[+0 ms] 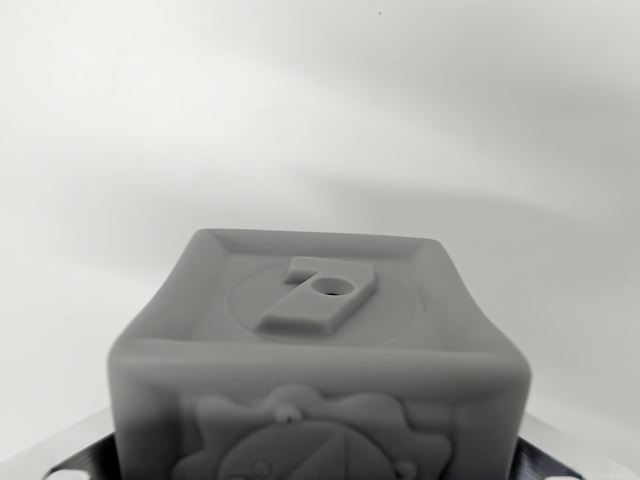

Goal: Destack cube

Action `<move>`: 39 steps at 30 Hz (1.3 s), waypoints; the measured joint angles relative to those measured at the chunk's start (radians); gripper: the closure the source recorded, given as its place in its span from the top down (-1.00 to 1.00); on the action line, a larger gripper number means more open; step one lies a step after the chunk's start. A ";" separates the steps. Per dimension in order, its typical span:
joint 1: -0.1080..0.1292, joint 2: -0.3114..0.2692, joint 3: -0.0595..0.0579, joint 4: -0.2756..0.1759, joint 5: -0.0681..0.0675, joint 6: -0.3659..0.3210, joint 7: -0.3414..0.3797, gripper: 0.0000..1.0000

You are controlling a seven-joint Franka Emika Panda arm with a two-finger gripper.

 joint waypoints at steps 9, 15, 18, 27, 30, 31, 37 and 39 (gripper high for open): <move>0.008 0.053 -0.011 0.010 -0.008 0.041 0.000 -1.00; 0.014 0.085 -0.018 0.019 -0.010 0.063 0.001 -1.00; 0.017 0.097 -0.022 0.022 -0.010 0.073 0.001 -1.00; 0.027 0.132 -0.032 0.033 -0.010 0.098 0.001 -1.00; 0.029 0.140 -0.035 0.035 -0.010 0.102 0.001 -1.00; 0.029 0.142 -0.035 0.036 -0.010 0.104 0.001 -1.00; 0.031 0.151 -0.037 0.040 -0.010 0.111 0.001 -1.00; 0.032 0.151 -0.038 0.041 -0.010 0.111 0.001 -1.00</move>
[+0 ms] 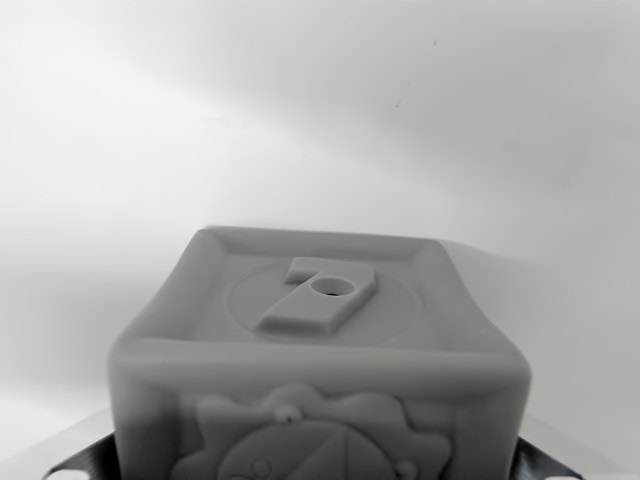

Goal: Destack cube

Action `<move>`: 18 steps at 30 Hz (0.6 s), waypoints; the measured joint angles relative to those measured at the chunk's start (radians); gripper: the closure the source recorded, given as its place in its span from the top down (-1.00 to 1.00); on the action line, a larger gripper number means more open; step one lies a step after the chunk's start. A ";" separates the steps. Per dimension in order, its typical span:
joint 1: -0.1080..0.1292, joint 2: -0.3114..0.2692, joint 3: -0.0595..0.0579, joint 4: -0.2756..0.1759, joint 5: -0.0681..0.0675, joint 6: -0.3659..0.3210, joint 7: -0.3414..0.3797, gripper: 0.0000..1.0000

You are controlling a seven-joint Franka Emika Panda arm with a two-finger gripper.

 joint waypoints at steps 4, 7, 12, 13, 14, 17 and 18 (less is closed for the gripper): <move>0.001 0.000 0.000 0.000 0.000 0.000 0.000 1.00; 0.001 0.000 -0.001 0.000 0.000 0.001 0.000 1.00; 0.001 0.000 -0.001 0.001 0.000 0.001 0.000 1.00; 0.001 0.001 -0.001 0.001 0.000 0.001 0.000 1.00; 0.001 0.001 -0.001 0.001 0.000 0.001 0.000 1.00; 0.001 0.003 -0.001 0.001 0.000 0.002 0.000 1.00; 0.001 0.004 -0.001 0.001 0.000 0.002 0.000 1.00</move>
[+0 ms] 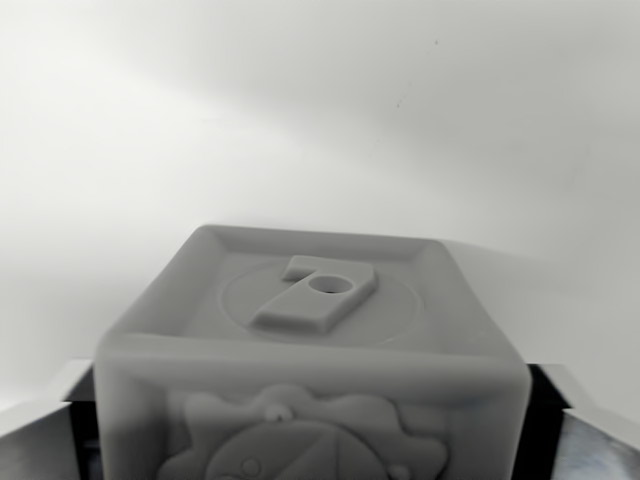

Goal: Destack cube

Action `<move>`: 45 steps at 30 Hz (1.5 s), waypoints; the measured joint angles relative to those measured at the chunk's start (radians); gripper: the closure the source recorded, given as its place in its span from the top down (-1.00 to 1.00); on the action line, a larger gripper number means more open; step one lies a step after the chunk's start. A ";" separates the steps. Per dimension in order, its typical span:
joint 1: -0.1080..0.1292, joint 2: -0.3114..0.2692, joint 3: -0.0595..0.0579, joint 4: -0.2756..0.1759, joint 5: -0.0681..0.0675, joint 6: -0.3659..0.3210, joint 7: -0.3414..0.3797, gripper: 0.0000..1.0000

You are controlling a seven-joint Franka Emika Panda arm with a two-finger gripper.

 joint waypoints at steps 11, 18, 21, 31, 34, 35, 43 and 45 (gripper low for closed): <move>0.000 0.000 0.000 0.000 0.000 0.000 0.000 1.00; 0.000 0.000 0.000 0.000 0.000 0.000 0.000 1.00; 0.000 0.000 0.000 0.000 0.000 0.000 0.000 1.00; -0.001 -0.023 0.001 -0.006 0.000 -0.013 0.000 1.00; -0.002 -0.036 0.003 -0.010 0.001 -0.021 0.000 1.00; -0.003 -0.041 0.004 -0.011 0.001 -0.024 0.000 1.00; -0.007 -0.085 0.010 -0.024 0.005 -0.056 -0.002 1.00; -0.008 -0.095 0.012 -0.026 0.007 -0.064 -0.003 1.00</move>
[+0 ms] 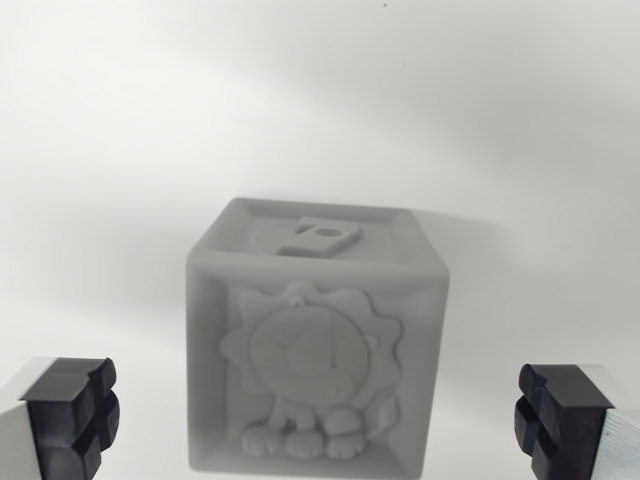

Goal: Destack cube

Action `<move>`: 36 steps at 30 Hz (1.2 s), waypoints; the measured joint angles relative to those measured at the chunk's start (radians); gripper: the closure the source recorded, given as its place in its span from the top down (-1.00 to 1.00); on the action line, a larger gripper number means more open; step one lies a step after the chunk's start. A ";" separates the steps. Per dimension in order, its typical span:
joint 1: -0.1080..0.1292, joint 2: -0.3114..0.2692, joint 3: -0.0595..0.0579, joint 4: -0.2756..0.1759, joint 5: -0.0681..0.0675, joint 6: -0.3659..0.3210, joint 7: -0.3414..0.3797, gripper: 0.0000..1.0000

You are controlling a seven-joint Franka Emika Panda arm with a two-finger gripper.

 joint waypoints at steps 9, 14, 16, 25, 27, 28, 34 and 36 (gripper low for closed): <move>-0.005 -0.065 0.008 -0.013 0.011 -0.050 -0.007 1.00; -0.009 -0.098 0.012 -0.017 0.017 -0.079 -0.012 1.00; -0.010 -0.116 0.014 -0.019 0.021 -0.095 -0.015 1.00; -0.011 -0.179 0.018 -0.020 0.036 -0.156 -0.024 1.00; -0.011 -0.190 0.018 -0.020 0.039 -0.169 -0.026 1.00; -0.011 -0.197 0.019 -0.019 0.041 -0.176 -0.028 1.00; -0.011 -0.240 0.019 -0.014 0.051 -0.222 -0.035 1.00; -0.011 -0.252 0.019 -0.011 0.053 -0.236 -0.037 1.00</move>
